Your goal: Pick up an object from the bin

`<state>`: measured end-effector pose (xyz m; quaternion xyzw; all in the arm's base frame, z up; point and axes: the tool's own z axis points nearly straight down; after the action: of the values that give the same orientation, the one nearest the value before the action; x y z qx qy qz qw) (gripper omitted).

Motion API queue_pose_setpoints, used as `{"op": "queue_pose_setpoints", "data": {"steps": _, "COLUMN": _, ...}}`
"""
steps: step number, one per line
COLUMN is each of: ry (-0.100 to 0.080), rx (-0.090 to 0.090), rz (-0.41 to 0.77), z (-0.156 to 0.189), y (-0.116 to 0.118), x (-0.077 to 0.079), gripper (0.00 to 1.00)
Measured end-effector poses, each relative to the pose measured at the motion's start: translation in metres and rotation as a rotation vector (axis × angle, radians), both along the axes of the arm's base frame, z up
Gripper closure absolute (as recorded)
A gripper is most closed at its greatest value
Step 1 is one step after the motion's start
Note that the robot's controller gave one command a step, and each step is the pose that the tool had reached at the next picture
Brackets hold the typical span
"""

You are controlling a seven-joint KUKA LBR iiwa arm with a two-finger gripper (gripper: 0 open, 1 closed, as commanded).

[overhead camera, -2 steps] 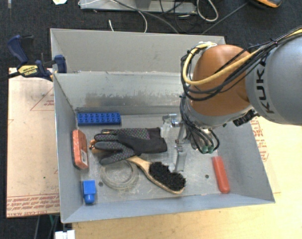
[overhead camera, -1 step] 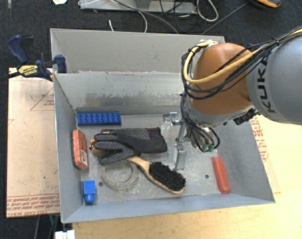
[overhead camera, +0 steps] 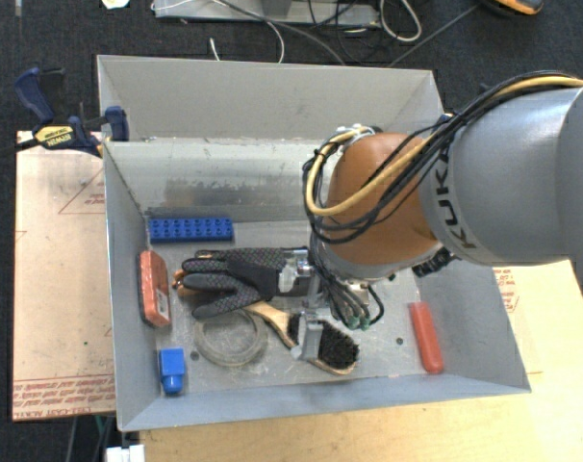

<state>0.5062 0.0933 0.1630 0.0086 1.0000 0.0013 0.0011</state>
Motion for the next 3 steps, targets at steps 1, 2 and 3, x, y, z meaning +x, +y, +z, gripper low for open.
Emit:
{"op": "queue_pose_setpoints", "data": {"steps": 1, "ry": -0.008, "rx": -0.002, "rz": 0.191, "z": -0.012, "y": 0.029, "x": 0.003, "gripper": 0.00}}
{"op": "queue_pose_setpoints", "data": {"steps": 2, "ry": 0.001, "rx": 0.000, "rz": -0.063, "z": -0.011, "y": -0.004, "x": 0.009, "gripper": 0.00}}
{"op": "queue_pose_setpoints", "data": {"steps": 3, "ry": -0.004, "rx": 0.001, "rz": -0.051, "z": -0.028, "y": -0.021, "x": 0.050, "gripper": 0.00}}
